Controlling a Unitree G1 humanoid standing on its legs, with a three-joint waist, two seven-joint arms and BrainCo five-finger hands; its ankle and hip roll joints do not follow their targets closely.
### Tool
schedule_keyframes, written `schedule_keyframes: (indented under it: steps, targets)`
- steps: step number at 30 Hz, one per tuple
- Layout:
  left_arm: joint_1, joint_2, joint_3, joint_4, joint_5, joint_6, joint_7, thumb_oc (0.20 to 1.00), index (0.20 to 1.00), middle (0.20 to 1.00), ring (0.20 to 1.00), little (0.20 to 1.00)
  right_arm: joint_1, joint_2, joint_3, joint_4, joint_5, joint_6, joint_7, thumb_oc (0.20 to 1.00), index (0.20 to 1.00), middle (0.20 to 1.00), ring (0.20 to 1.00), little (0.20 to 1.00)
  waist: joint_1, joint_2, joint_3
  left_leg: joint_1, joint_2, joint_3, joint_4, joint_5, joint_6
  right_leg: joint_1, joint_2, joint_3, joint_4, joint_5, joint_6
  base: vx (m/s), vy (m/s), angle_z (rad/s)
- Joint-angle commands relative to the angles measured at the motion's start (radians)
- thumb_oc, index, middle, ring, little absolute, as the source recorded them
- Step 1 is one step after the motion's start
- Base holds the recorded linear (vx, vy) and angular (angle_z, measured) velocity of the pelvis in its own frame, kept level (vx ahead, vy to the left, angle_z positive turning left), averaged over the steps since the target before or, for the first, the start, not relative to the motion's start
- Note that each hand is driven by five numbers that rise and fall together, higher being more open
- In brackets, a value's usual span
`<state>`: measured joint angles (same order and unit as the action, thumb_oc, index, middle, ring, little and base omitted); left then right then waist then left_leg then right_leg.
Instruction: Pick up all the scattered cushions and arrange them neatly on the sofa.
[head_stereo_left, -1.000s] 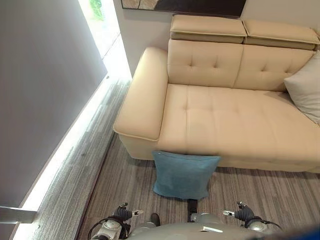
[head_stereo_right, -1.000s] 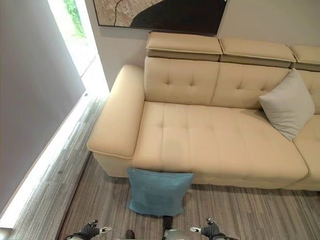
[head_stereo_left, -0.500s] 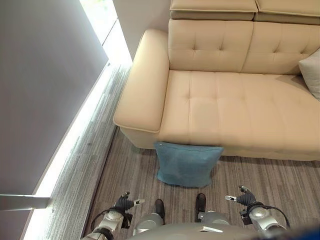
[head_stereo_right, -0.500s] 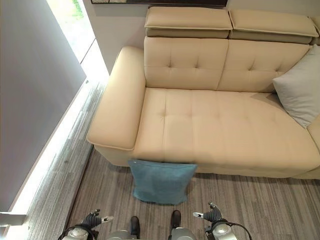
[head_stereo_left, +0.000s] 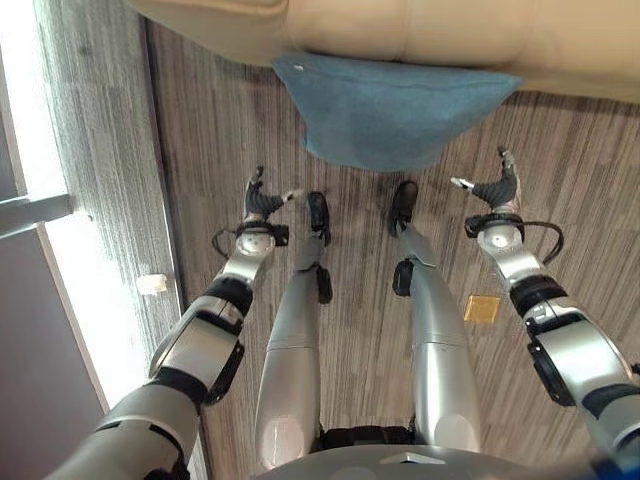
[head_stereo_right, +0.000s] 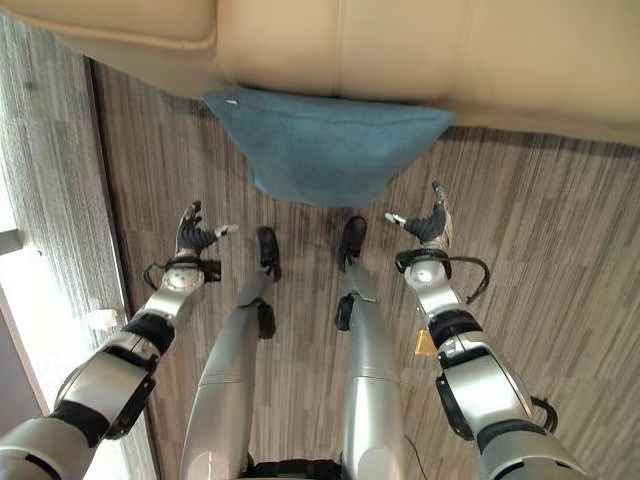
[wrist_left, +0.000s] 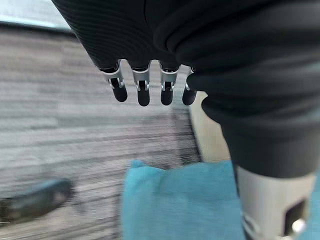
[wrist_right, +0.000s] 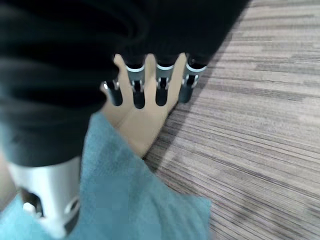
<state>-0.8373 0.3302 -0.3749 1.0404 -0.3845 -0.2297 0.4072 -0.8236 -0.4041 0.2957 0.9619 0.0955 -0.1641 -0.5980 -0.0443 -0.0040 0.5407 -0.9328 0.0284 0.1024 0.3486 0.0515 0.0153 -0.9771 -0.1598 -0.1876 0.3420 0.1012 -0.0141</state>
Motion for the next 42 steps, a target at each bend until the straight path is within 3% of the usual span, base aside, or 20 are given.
schedule_keyframes:
  steps: [1,10,14,18,25,32,33,34,35,39,42]
  targets:
    - [0.061,0.029,0.019,-0.042,-0.035,-0.060,0.058,1.000,1.000,1.000,1.000,1.000,0.075,-0.029,0.016,-0.044,0.022,-0.058,-0.101,1.000,1.000,1.000,1.000,1.000,-0.010,0.025,-0.167,-0.106,-0.003,-0.042,0.082,-0.121,-0.035,-0.073,-0.025,0.050,0.156,-0.204,0.084,-0.03,-0.025,0.16]
    - [-0.060,0.098,0.008,-0.072,-0.033,-0.059,0.093,1.000,1.000,1.000,1.000,1.000,-0.018,-0.075,0.015,-0.103,-0.015,-0.057,-0.171,1.000,1.000,1.000,1.000,1.000,-0.025,0.041,-0.201,-0.374,-0.004,-0.039,0.229,-0.159,-0.016,-0.352,-0.028,0.092,0.317,-0.241,0.081,0.00,-0.017,0.03]
    - [-0.074,0.098,0.014,-0.096,-0.064,-0.072,0.096,1.000,1.000,1.000,1.000,1.000,0.001,-0.073,-0.014,-0.142,-0.015,-0.067,-0.186,1.000,1.000,1.000,1.000,1.000,-0.030,0.045,-0.204,-0.402,-0.005,-0.042,0.222,-0.158,-0.006,-0.393,-0.023,0.105,0.323,-0.238,0.090,0.02,-0.012,-0.02]
    - [-0.121,0.109,0.013,-0.100,-0.109,-0.082,0.071,1.000,1.000,1.000,1.000,1.000,-0.016,-0.074,-0.008,-0.138,0.050,-0.098,-0.124,1.000,1.000,1.000,1.000,1.000,-0.036,0.044,-0.206,-0.423,-0.010,-0.042,0.207,-0.153,-0.002,-0.416,-0.019,0.113,0.316,-0.231,0.099,0.01,-0.009,-0.04]
    - [-0.257,0.097,-0.032,-0.106,-0.130,-0.088,0.072,1.000,1.000,1.000,1.000,1.000,-0.144,-0.086,0.078,-0.089,0.083,-0.094,-0.064,1.000,1.000,1.000,1.000,1.000,-0.039,0.044,-0.206,-0.454,-0.009,-0.050,0.193,-0.143,0.003,-0.457,-0.015,0.122,0.319,-0.219,0.112,0.00,-0.003,0.00]
    - [-0.406,0.004,-0.097,-0.096,-0.157,-0.089,0.073,1.000,1.000,1.000,1.000,1.000,-0.351,-0.009,0.200,-0.027,0.138,-0.096,-0.017,1.000,1.000,1.000,1.000,1.000,-0.023,0.045,-0.222,-0.480,-0.021,-0.054,0.207,-0.143,0.012,-0.489,-0.008,0.126,0.334,-0.207,0.117,0.00,0.000,0.00]
    - [-0.419,-0.006,-0.105,-0.105,-0.154,-0.090,0.074,0.555,0.555,0.555,0.555,0.555,-0.382,0.012,0.219,-0.047,0.140,-0.098,-0.011,1.000,1.000,1.000,1.000,1.000,-0.020,0.045,-0.226,-0.485,-0.022,-0.055,0.211,-0.142,0.013,-0.493,-0.007,0.125,0.335,-0.207,0.116,0.00,0.000,0.00]
    - [-0.419,-0.006,-0.105,-0.105,-0.154,-0.090,0.074,0.555,0.555,0.555,0.555,0.555,-0.382,0.012,0.219,-0.047,0.140,-0.098,-0.011,1.000,1.000,1.000,1.000,1.000,-0.020,0.045,-0.226,-0.485,-0.022,-0.055,0.211,-0.142,0.013,-0.493,-0.007,0.125,0.335,-0.207,0.116,0.00,0.000,0.00]
    - [-0.433,-0.019,-0.114,-0.136,-0.170,-0.101,0.071,0.200,0.200,0.200,0.200,0.200,-0.413,0.036,0.239,-0.086,0.146,-0.105,0.000,0.200,0.200,0.200,0.200,0.200,-0.018,0.046,-0.234,-0.488,-0.021,-0.055,0.209,-0.140,0.012,-0.495,-0.005,0.125,0.334,-0.205,0.115,0.00,0.000,0.00]
    - [-0.395,-0.016,-0.111,-0.250,-0.173,-0.125,0.051,0.200,0.200,0.200,0.200,0.200,-0.414,0.084,0.223,-0.216,0.122,-0.133,0.004,0.200,0.200,0.200,0.200,0.200,-0.016,0.049,-0.259,-0.481,-0.025,-0.058,0.194,-0.132,0.010,-0.482,0.001,0.118,0.321,-0.202,0.112,0.00,0.000,0.00]
    - [-0.273,-0.025,-0.069,-0.402,-0.140,-0.140,0.046,0.200,0.200,0.200,0.200,0.200,-0.307,0.068,0.151,-0.339,0.079,-0.148,0.007,0.200,0.200,0.200,0.200,0.200,-0.013,0.054,-0.286,-0.410,-0.027,-0.062,0.147,-0.123,0.000,-0.411,0.011,0.102,0.295,-0.203,0.112,0.00,0.000,0.00]
